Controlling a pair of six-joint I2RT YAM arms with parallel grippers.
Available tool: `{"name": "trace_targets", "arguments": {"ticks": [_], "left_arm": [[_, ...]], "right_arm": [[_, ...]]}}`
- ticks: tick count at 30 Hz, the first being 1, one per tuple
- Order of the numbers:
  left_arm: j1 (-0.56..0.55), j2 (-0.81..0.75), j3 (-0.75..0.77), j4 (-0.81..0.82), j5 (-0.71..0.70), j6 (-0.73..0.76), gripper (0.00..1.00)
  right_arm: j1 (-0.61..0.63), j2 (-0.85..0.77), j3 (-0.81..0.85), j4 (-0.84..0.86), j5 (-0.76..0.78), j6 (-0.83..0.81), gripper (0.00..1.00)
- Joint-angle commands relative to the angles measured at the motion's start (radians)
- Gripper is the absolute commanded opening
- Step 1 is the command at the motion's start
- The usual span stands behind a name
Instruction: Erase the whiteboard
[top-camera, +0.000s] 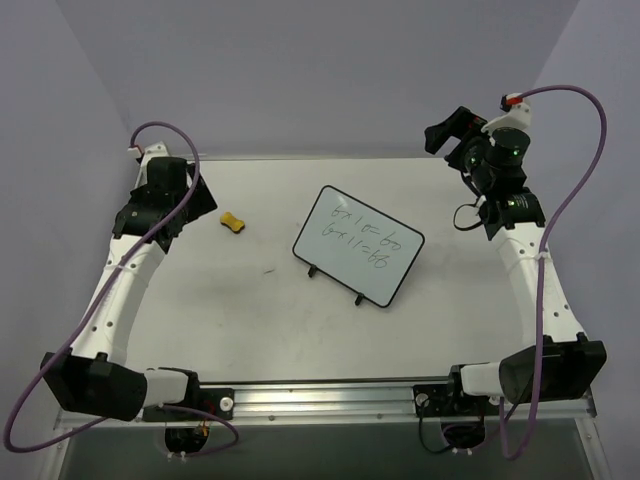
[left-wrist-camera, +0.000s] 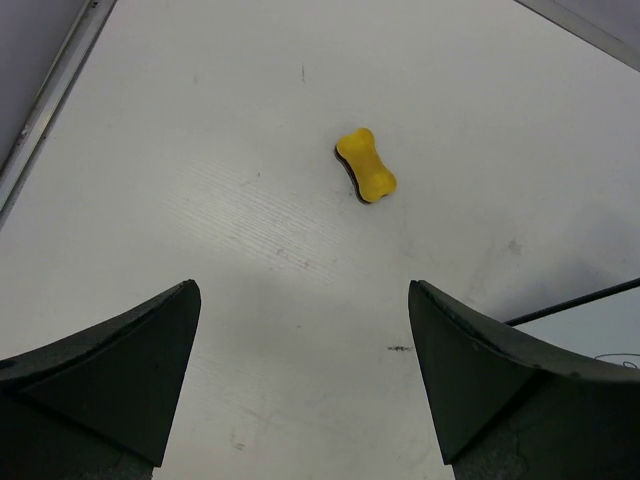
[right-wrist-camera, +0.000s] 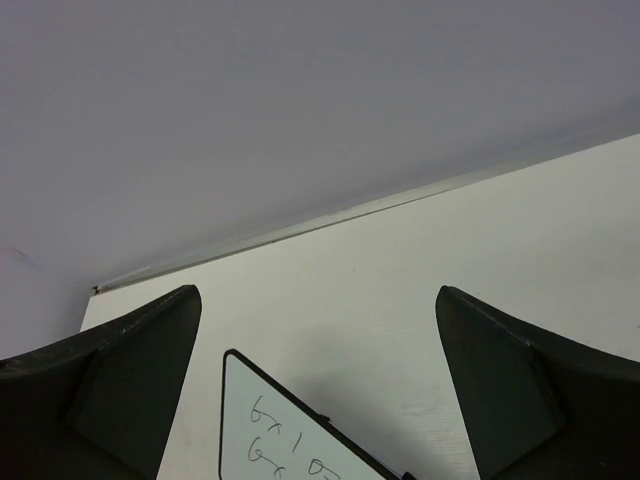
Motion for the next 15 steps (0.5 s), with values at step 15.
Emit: {"name": "trace_targets", "arguments": {"ticks": [15], "left_arm": [[0.023,0.418,0.291,-0.022,-0.218,-0.191,0.98]], "right_arm": [[-0.004,0.024,-0.009,-0.051,-0.017,0.011,1.0]]}}
